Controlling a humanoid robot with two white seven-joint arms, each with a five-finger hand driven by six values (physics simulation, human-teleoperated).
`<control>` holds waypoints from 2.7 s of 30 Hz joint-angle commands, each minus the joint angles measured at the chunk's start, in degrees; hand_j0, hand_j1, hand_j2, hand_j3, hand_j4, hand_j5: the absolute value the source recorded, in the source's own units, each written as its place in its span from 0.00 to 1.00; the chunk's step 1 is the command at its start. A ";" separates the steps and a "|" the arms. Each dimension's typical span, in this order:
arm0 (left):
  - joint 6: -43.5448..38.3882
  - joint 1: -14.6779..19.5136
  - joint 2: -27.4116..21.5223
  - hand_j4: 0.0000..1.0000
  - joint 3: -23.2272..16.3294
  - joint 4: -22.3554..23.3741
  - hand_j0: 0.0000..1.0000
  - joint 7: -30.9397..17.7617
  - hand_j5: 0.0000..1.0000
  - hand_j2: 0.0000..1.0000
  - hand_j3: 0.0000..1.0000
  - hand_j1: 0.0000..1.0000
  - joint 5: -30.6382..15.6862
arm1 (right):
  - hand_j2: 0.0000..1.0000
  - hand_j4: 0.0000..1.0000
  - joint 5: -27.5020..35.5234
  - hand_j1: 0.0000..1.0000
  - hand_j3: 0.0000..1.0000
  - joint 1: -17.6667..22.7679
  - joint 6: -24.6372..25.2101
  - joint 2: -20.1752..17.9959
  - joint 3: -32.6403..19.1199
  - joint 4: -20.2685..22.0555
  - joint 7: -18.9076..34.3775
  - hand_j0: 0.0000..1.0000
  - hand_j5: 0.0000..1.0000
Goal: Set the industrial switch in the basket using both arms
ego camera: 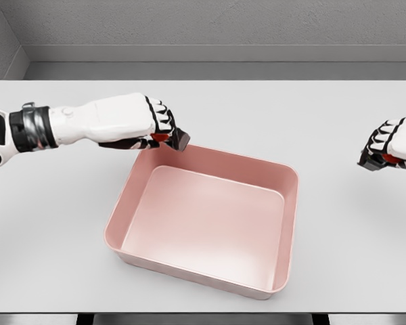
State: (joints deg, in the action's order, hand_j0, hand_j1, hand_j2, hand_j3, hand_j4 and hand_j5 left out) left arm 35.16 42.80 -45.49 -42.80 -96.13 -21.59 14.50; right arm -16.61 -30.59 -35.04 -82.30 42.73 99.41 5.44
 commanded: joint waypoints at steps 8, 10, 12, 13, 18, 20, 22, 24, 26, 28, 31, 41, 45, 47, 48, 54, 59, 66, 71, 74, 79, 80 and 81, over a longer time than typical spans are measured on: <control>-0.16 -0.26 0.49 0.53 -1.50 -6.79 0.53 0.05 0.53 0.53 0.53 0.53 -0.35 | 0.56 0.56 0.97 0.56 0.56 0.00 0.04 -0.58 -0.63 1.31 -0.08 0.56 0.56; -0.16 -0.18 0.58 0.53 -1.94 -6.88 0.53 0.05 0.53 0.53 0.53 0.53 -0.44 | 0.56 0.56 0.97 0.56 0.56 0.00 0.04 0.12 -0.72 1.40 -0.08 0.56 0.56; -0.16 -0.18 1.11 0.54 -2.29 -6.88 0.54 0.05 0.54 0.54 0.54 0.54 -0.44 | 0.56 0.56 1.05 0.56 0.56 0.00 0.04 0.30 -1.68 1.57 -0.08 0.56 0.56; -0.16 -0.18 1.02 0.55 -2.29 -6.88 0.55 0.05 0.55 0.55 0.55 0.55 -0.44 | 0.56 0.56 1.41 0.56 0.56 -0.08 0.04 0.83 -1.86 1.75 -0.08 0.56 0.56; -0.16 0.00 1.11 1.00 -2.20 -6.88 1.00 0.49 1.00 1.00 1.00 1.00 -0.44 | 0.56 0.56 1.41 0.56 0.56 -0.17 0.04 2.50 -1.95 1.75 -0.08 0.56 0.56; -0.16 0.00 1.11 1.00 -2.20 -6.88 1.00 0.49 1.00 1.00 1.00 1.00 -0.44 | 0.56 0.56 1.76 0.56 0.56 -0.26 0.04 2.94 -1.95 1.84 -0.08 0.56 0.56; -0.16 0.53 1.02 1.00 -2.03 -6.88 1.00 0.49 1.00 1.00 1.00 1.00 -0.44 | 0.56 0.56 1.76 0.56 0.56 -0.35 0.04 4.17 -2.03 1.84 0.01 0.56 0.56; -0.16 0.53 0.23 1.00 -1.15 -6.61 1.00 0.49 1.00 1.00 1.00 1.00 -1.85 | 0.56 0.56 1.76 0.56 0.56 -0.44 0.04 4.96 -2.03 1.84 0.01 0.56 0.56; -0.16 0.18 -1.09 1.00 -0.89 -5.82 1.00 0.49 1.00 1.00 1.00 1.00 -2.99 | 0.56 0.56 1.85 0.56 0.56 -0.61 0.04 6.01 -2.12 1.84 0.01 0.56 0.56; -0.16 -0.09 -3.19 1.00 -0.62 -5.12 1.00 0.49 1.00 1.00 1.00 1.00 -4.04 | 0.56 0.56 2.02 0.56 0.56 -0.70 0.04 7.06 -2.12 1.84 0.01 0.56 0.56; -0.16 -1.32 -6.10 1.00 -0.01 -0.81 1.00 0.49 1.00 1.00 1.00 1.00 -7.03 | 0.56 0.56 2.02 0.56 0.56 -1.40 0.04 8.29 -2.12 1.84 0.01 0.56 0.56; -0.16 -6.24 -9.35 1.00 2.81 6.04 1.00 0.49 1.00 1.00 1.00 1.00 -10.02 | 0.56 0.56 2.29 0.56 0.56 -2.46 0.04 14.01 -2.03 1.93 0.01 0.56 0.56; -0.16 -6.50 -10.14 1.00 2.89 7.01 1.00 0.49 1.00 1.00 1.00 1.00 -10.73 | 0.56 0.56 2.55 0.56 0.56 -3.78 0.04 16.82 -1.86 1.93 -0.08 0.56 0.56; -0.16 -6.50 -10.14 1.00 2.89 7.36 1.00 0.49 1.00 1.00 1.00 1.00 -10.81 | 0.56 0.56 2.55 0.56 0.56 -3.86 0.04 17.53 -1.68 1.93 -0.08 0.56 0.56; -0.16 -6.50 -10.14 1.00 2.89 8.06 1.00 0.49 1.00 1.00 1.00 1.00 -10.81 | 0.56 0.56 2.55 0.56 0.56 -3.86 0.04 17.53 -1.68 1.93 -0.08 0.56 0.56; -0.16 -6.42 -9.97 1.00 2.89 8.24 1.00 0.49 1.00 1.00 1.00 1.00 -10.81 | 0.56 0.56 2.90 0.56 0.56 -4.83 0.04 21.13 -1.33 2.02 -0.08 0.56 0.56; -0.16 -6.42 -9.97 1.00 3.07 8.24 1.00 0.49 1.00 1.00 1.00 1.00 -11.60 | 0.56 0.56 2.90 0.56 0.56 -5.71 0.04 25.17 -1.07 2.02 -0.17 0.56 0.56; -0.16 -6.42 -9.97 1.00 3.51 8.86 1.00 0.49 1.00 1.00 1.00 1.00 -12.48 | 0.89 0.89 2.90 0.89 0.89 -6.24 0.04 26.49 -0.63 1.93 -0.08 0.89 0.89; -0.16 -6.33 -10.05 1.00 3.60 8.86 1.00 0.49 1.00 1.00 1.00 1.00 -12.57 | 1.00 1.00 2.90 1.00 1.00 -5.71 0.04 18.06 -1.24 1.75 -0.08 1.00 1.00; -0.16 -6.42 -10.05 1.00 3.60 8.94 1.00 0.49 1.00 1.00 1.00 1.00 -12.57 | 1.00 1.00 2.99 1.00 1.00 -4.30 0.04 14.63 -1.24 -0.44 -0.08 1.00 1.00; -0.16 -6.42 -10.05 1.00 3.60 8.94 1.00 0.49 1.00 1.00 1.00 1.00 -12.57 | 1.00 1.00 2.99 1.00 1.00 -3.95 0.04 14.98 -1.16 -0.36 0.27 1.00 1.00; -0.16 -6.42 -10.23 1.00 3.86 9.29 1.00 0.41 1.00 1.00 1.00 1.00 -12.48 | 1.00 1.00 2.90 1.00 1.00 -3.95 0.04 14.98 -1.16 -0.27 0.27 1.00 1.00; -0.16 -6.50 -10.14 1.00 3.95 10.17 1.00 0.32 1.00 1.00 1.00 1.00 -11.87 | 1.00 1.00 2.99 1.00 1.00 -3.95 0.04 14.98 -1.16 -0.18 0.27 1.00 1.00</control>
State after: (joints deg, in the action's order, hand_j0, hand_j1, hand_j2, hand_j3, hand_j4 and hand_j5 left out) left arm 35.11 36.39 -55.57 -39.06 -86.57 -21.20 2.58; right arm -14.05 -34.54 -35.04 -67.09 41.62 99.23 5.67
